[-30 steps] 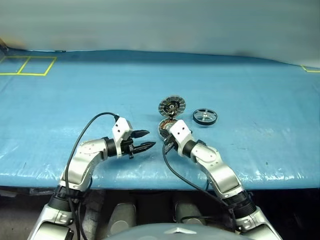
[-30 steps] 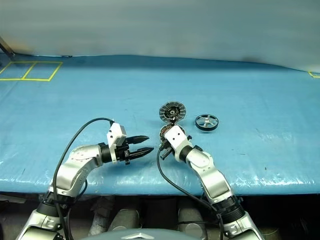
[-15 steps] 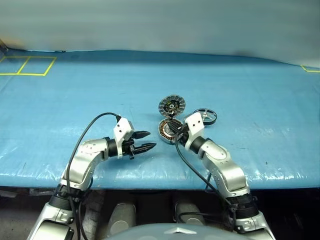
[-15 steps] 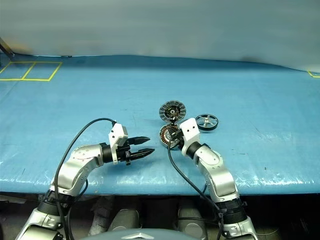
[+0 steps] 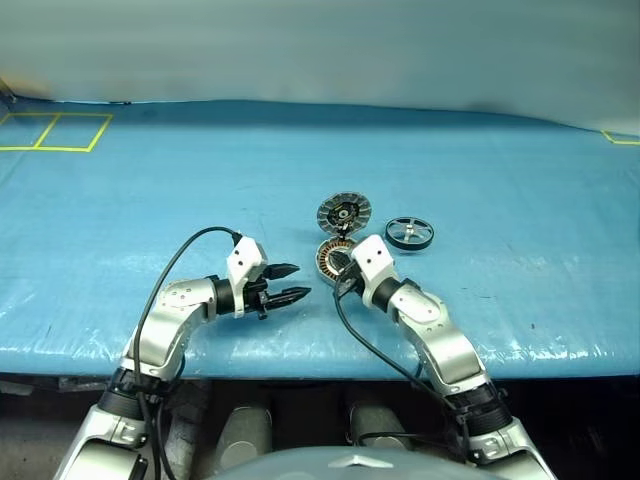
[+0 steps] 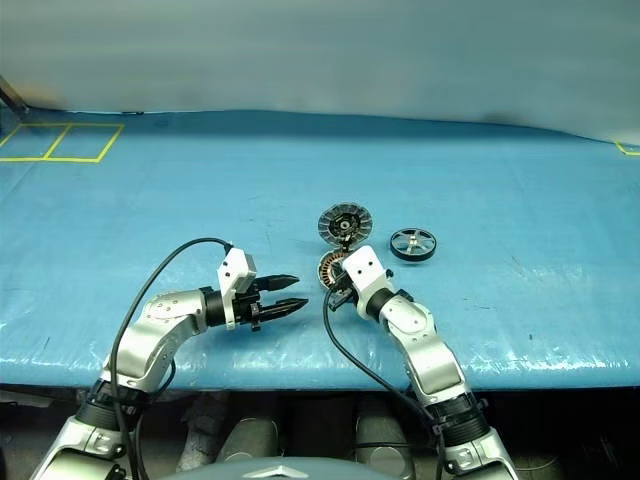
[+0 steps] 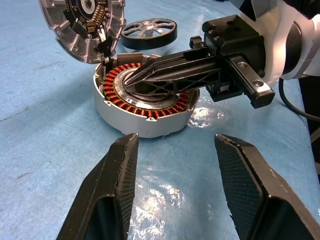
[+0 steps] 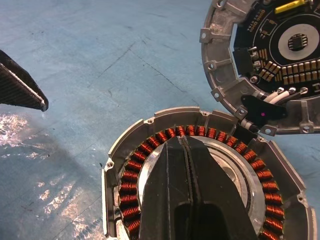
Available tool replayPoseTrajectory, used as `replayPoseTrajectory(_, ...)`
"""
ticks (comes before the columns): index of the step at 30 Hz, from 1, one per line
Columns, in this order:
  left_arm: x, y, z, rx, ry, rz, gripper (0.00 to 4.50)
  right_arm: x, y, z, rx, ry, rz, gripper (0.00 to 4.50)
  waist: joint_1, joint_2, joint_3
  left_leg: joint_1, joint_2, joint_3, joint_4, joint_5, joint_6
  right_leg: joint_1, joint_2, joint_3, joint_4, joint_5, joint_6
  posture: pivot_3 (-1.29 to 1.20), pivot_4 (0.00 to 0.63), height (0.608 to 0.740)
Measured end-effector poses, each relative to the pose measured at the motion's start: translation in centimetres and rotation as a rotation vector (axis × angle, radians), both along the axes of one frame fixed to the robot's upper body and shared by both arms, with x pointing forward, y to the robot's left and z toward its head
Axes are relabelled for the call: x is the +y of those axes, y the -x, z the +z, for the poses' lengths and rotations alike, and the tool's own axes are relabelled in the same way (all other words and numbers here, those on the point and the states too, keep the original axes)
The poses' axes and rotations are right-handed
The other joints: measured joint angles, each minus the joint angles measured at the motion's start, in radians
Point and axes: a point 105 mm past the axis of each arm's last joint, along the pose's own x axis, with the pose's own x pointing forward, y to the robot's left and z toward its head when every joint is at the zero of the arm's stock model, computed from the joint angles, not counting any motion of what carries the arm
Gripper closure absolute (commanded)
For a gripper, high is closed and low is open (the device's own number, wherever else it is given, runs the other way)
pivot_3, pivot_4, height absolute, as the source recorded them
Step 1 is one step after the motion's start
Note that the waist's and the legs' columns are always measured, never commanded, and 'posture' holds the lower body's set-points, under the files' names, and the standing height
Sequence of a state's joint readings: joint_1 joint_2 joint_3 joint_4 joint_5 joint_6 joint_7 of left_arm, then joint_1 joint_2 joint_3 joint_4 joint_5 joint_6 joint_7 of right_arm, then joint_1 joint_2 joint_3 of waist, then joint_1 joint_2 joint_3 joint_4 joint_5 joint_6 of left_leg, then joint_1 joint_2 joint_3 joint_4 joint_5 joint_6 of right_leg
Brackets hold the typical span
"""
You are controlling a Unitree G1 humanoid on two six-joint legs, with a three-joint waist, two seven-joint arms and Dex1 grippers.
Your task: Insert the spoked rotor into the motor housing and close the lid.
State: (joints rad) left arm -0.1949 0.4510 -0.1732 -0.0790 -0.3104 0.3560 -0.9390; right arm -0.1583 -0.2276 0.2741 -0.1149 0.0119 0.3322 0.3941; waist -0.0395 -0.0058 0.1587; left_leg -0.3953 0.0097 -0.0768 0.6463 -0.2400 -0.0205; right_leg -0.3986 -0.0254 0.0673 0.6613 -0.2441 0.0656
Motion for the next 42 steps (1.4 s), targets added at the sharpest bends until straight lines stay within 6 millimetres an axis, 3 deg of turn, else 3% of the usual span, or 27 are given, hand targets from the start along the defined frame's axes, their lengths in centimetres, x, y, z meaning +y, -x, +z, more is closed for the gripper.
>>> replayPoseTrajectory(6,0.1,-0.2,-0.1,-0.006,-0.017,0.004,1.9,0.0,-0.6,-0.3,-0.043,0.087,-0.02,4.48,0.0,0.0,0.0,0.001,0.0,0.0,0.0,0.0,0.0,0.001,0.0,0.0,0.0,0.0,0.0,0.0,0.15,0.74)
replayPoseTrajectory(14,-0.5,-0.1,0.2,0.023,0.051,0.0,1.9,-0.2,0.9,-0.2,0.077,-0.2,-0.02,4.48,0.0,0.0,0.0,0.001,0.0,0.0,0.0,0.0,0.0,0.001,0.0,0.0,-0.001,0.0,0.0,0.0,0.15,0.74)
replayPoseTrajectory(25,-0.4,-0.1,0.2,0.041,0.056,-0.002,1.9,-0.8,0.5,1.0,0.059,-0.245,-0.058,4.48,0.0,0.0,0.0,0.0,0.0,0.0,0.0,0.0,0.0,0.0,0.0,0.0,0.001,0.0,0.0,0.0,0.15,0.74)
replayPoseTrajectory(30,-0.4,0.0,0.1,0.04,0.052,-0.003,1.9,-1.4,-0.3,0.8,0.027,-0.179,-0.116,4.48,0.0,0.0,0.0,0.0,0.0,0.0,0.0,0.0,0.0,0.0,0.0,0.0,0.001,0.0,0.0,0.0,0.15,0.74)
replayPoseTrajectory(42,-0.5,0.1,0.0,0.042,0.046,-0.01,1.9,-0.1,-0.1,-0.1,-0.013,-0.064,-0.089,4.48,0.0,0.0,0.0,0.001,0.0,0.0,0.0,0.0,0.0,0.0,0.0,0.0,0.001,0.0,0.0,0.0,0.15,0.74)
